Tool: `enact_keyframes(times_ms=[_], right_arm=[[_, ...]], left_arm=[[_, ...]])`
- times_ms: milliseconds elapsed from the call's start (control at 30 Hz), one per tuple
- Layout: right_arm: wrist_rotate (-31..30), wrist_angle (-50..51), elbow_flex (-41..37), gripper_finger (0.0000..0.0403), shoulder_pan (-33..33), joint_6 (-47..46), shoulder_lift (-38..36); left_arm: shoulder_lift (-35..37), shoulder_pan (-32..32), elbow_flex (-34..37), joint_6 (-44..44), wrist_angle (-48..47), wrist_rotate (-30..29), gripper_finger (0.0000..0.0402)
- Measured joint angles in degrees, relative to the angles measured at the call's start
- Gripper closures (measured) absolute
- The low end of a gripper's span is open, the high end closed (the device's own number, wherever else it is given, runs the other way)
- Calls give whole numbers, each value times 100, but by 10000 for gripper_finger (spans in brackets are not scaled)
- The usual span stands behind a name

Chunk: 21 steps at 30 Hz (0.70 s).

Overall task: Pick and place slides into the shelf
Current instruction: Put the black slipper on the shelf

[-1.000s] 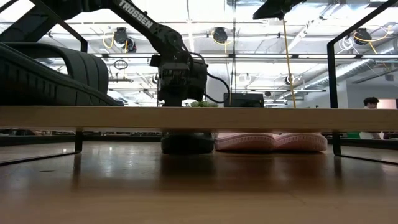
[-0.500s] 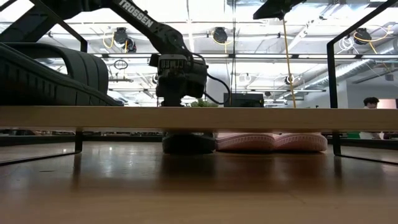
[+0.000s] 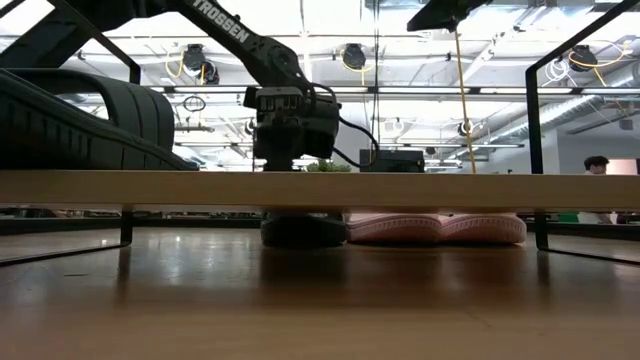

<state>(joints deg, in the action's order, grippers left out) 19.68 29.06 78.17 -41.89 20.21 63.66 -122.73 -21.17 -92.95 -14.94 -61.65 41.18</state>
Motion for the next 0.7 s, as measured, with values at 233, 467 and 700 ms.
enact_keyframes(times_ms=[233,467,700], right_arm=[[0,28,0,346,0,0,0],[0,142,0,346,0,0,0],[1,170,0,346,0,-48,0]], left_arm=[[1,0,0,-228,17,73,378],[1,-39,0,-279,38,75,397],[1,-182,-172,-305,-536,2,398]])
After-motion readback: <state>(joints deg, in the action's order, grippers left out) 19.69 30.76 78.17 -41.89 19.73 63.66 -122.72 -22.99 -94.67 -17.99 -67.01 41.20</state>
